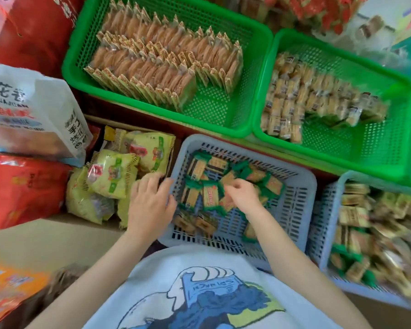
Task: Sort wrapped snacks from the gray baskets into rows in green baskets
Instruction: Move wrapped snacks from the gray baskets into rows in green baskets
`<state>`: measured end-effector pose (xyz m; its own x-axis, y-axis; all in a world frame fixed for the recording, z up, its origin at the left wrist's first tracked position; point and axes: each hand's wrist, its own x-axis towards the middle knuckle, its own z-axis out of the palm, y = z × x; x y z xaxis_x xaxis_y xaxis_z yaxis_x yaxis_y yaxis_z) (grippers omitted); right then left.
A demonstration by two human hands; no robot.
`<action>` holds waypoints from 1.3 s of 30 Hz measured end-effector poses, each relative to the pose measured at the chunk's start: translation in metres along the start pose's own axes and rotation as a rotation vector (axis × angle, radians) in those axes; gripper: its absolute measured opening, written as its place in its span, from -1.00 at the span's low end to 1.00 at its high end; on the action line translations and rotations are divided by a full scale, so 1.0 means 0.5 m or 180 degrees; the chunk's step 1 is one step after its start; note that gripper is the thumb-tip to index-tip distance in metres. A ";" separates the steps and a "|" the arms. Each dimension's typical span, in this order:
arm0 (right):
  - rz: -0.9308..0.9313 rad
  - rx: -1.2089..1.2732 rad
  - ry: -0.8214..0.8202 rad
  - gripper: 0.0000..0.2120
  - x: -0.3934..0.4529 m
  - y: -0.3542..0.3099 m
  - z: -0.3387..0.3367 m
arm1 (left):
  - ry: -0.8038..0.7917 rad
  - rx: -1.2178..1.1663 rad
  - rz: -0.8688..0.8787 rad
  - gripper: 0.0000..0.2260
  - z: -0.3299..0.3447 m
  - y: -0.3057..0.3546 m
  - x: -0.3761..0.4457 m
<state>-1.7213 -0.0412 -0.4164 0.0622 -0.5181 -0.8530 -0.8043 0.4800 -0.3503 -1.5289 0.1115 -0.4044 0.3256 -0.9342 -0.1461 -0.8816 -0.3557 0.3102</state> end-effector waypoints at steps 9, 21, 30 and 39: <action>0.0568 0.0278 -0.0186 -0.42 0.111 0.058 0.156 | -0.0413 0.0566 -0.0086 -0.38 0.057 -0.071 -0.059; -0.0409 0.1235 -0.0438 -0.71 -0.046 0.081 0.083 | -0.0630 -0.2053 -0.0755 -0.52 0.005 0.061 -0.061; 0.0364 0.1904 0.0346 -0.77 -0.061 0.214 -0.039 | -0.2120 -0.3545 -0.2148 -0.80 0.084 0.157 -0.013; 0.1369 0.2136 0.0833 -0.15 0.103 0.269 -0.072 | -0.2209 -0.3297 -0.2392 -0.77 0.157 0.186 0.027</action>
<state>-1.8477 -0.0290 -0.4937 -0.3752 -0.3014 -0.8766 -0.1990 0.9498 -0.2413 -1.6334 0.0682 -0.4512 0.0978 -0.4280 -0.8985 0.1531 -0.8856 0.4385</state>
